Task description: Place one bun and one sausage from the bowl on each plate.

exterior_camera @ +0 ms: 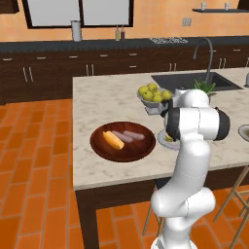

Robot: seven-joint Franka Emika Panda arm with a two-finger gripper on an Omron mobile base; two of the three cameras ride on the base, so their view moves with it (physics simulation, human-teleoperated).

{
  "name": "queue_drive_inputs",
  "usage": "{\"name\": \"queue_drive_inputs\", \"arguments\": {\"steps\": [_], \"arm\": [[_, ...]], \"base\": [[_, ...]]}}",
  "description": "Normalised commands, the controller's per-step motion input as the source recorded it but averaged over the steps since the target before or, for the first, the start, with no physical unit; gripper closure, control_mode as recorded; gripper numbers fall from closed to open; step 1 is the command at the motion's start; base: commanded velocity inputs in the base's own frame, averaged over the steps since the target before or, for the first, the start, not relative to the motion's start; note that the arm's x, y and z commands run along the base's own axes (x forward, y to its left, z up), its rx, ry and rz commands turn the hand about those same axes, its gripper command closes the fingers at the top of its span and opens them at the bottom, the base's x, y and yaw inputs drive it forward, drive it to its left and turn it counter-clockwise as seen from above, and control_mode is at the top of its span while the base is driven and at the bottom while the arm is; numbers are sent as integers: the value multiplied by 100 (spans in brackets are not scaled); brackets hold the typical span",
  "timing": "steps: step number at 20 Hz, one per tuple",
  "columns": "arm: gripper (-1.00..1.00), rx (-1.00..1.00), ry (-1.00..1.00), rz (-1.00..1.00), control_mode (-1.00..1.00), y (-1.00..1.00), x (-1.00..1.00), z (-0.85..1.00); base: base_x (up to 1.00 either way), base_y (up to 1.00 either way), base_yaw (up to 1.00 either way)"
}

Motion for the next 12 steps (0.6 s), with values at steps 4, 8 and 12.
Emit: {"name": "queue_drive_inputs", "arguments": {"steps": [4, 8, 12], "arm": [[-100, 0, -6, 0, -100, 0, 4, 29], [-100, -6, -2, 41, -100, 86, -20, 78], [-100, -13, 0, 72, -100, 76, -16, 55]], "base": [[0, 0, 0], [0, 0, 0], [0, 0, 0]]}}
